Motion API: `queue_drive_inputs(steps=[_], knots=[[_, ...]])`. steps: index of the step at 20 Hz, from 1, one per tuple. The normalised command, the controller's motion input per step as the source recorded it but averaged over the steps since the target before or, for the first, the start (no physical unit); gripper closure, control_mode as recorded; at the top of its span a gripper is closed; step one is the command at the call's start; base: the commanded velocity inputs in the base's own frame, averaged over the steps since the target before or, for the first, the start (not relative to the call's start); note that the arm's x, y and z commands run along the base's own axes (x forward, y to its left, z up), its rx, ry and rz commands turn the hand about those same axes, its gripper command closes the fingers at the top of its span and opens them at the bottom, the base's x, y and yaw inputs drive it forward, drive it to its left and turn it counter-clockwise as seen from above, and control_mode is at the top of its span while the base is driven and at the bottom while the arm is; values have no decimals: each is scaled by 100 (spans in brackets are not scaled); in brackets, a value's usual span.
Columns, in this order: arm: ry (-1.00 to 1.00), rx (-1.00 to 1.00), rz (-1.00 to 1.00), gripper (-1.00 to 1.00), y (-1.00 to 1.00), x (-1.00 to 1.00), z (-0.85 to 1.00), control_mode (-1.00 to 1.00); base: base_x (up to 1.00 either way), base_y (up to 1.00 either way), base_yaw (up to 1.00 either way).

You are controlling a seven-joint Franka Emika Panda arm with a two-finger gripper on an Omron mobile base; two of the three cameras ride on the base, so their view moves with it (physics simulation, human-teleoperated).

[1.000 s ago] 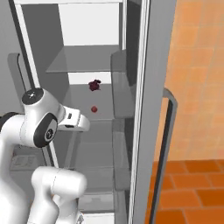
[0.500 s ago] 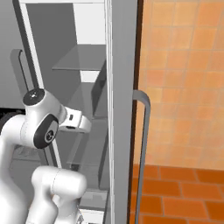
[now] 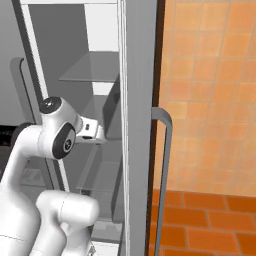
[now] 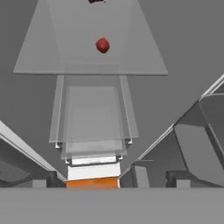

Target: Take the strawberry from the fridge and place it on top of the pancake, located on the dining counter.

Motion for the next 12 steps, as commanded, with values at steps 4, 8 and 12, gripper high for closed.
queue_drive_inputs(steps=[4,8,12], knots=[[0,0,0,-100,32,95,-19,-100,0,0,0],[0,0,0,-100,0,76,-21,-100,0,0,0],[6,0,0,-100,-2,83,-26,-100,0,0,0]])
